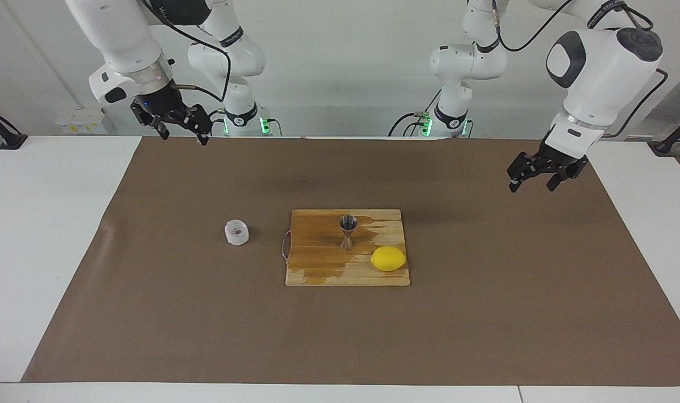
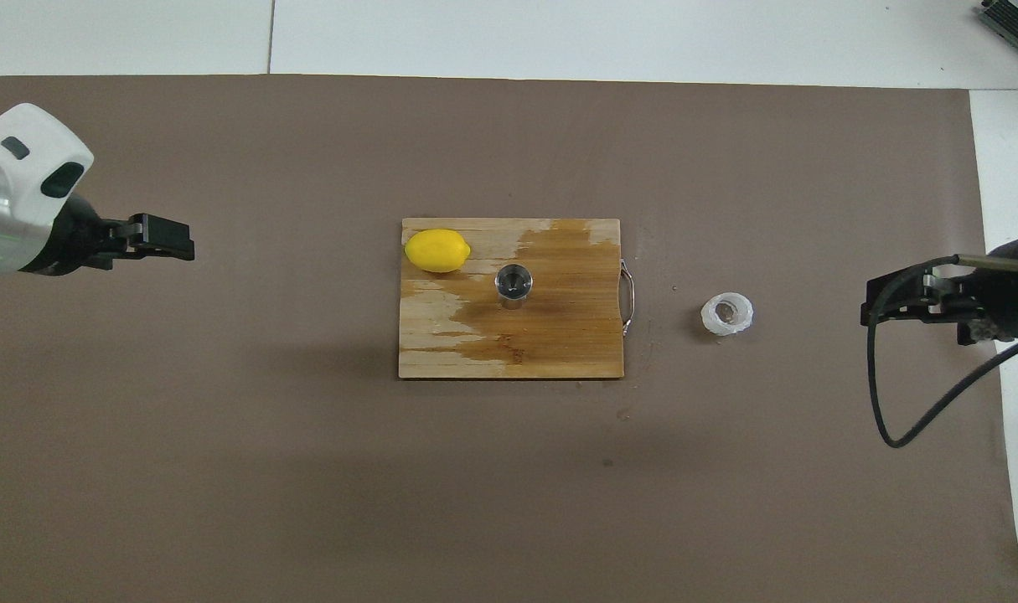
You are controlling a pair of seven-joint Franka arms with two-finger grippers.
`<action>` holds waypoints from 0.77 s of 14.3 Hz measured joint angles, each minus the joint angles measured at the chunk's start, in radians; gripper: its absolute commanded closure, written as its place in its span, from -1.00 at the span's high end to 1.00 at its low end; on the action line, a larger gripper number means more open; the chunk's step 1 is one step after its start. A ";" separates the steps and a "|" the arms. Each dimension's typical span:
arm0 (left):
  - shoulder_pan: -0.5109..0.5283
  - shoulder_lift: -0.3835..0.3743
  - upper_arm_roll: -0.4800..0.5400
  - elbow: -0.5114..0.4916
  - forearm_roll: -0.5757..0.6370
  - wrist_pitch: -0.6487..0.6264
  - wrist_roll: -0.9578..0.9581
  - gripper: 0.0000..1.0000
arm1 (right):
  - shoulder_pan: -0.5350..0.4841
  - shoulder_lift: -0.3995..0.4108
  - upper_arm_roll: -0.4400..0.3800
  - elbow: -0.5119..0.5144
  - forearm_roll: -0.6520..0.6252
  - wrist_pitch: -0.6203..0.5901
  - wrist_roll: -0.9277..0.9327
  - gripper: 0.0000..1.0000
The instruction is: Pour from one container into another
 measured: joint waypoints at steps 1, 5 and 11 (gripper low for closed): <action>0.015 -0.001 0.000 0.019 0.005 -0.023 0.009 1.00 | 0.000 0.000 0.000 0.000 0.000 0.000 0.000 1.00; 0.040 -0.019 -0.002 0.080 0.005 -0.110 0.023 1.00 | 0.000 0.000 0.000 0.000 0.000 0.000 0.000 1.00; 0.037 -0.039 -0.021 0.079 0.005 -0.177 0.023 1.00 | 0.000 0.000 0.000 0.000 0.000 0.000 0.000 1.00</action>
